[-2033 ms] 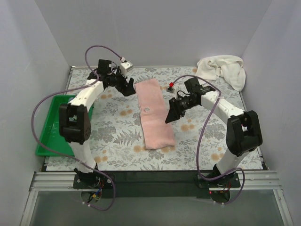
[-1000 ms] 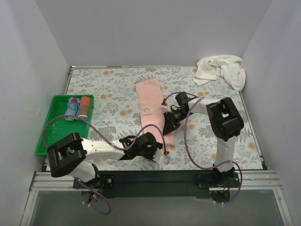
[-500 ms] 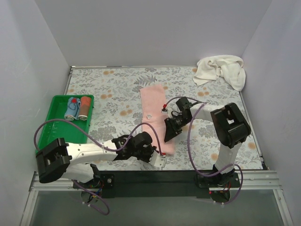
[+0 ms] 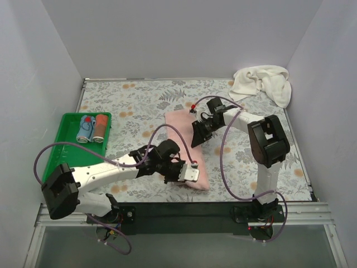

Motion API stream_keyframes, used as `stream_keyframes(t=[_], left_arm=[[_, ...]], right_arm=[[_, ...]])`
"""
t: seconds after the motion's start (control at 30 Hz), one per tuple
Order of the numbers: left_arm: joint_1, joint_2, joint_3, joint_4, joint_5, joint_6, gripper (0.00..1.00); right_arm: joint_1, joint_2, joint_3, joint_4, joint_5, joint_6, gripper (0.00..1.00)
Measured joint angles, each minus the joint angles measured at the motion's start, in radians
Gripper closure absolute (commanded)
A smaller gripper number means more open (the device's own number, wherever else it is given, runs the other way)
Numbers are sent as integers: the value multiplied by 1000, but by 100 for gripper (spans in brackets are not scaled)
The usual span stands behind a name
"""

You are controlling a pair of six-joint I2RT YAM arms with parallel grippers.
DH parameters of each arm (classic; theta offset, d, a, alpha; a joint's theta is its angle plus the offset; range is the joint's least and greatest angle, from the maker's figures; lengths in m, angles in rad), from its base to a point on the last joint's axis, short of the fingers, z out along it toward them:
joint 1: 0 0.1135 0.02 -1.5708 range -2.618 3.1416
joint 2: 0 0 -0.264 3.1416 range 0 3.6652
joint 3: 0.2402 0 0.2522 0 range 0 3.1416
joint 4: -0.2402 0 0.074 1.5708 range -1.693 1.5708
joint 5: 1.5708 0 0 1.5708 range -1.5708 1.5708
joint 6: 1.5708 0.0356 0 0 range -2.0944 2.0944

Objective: Roll the towels
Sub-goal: Roll the towel

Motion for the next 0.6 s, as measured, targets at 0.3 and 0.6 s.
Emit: stream_keyframes(t=[0.3, 0.6], left_arm=[[250, 157, 120, -14, 102, -13, 100], [377, 265, 135, 43, 111, -20, 100]], right_arm=[[32, 75, -20, -24, 19, -29, 74], [33, 75, -17, -34, 21, -58, 75]])
